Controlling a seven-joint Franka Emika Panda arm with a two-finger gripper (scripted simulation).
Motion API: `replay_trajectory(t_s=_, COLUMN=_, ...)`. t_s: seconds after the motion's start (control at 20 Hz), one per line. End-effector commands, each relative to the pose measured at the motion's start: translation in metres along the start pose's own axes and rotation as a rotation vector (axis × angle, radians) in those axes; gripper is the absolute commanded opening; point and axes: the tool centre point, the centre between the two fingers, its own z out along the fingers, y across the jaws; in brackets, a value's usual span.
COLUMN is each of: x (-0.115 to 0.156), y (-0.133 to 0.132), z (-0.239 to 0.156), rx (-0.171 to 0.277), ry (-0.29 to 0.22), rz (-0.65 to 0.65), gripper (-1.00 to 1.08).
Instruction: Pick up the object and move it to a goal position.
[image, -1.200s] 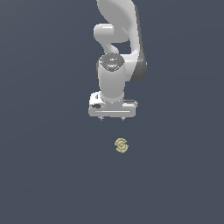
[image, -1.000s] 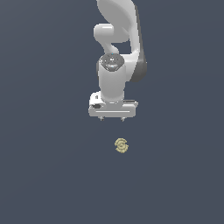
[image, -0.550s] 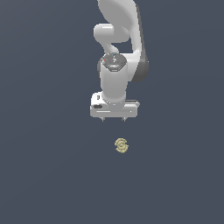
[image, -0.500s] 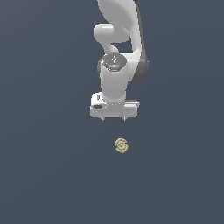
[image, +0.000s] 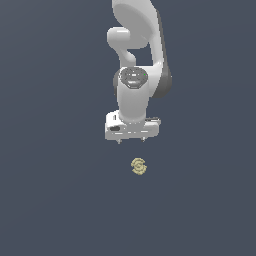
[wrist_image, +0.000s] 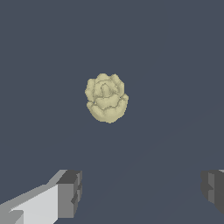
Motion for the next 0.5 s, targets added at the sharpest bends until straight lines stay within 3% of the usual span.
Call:
replay_trajectory(t_s=0.0, x=0.007, y=-0.003, z=0.005, rx=-0.002, ry=0.0, rz=-0.051, gripper=1.0)
replay_trajectory(t_s=0.45, x=0.04, y=-0.016, z=0.031, rx=-0.007, ry=0.003, rz=-0.313, gripper=1.0)
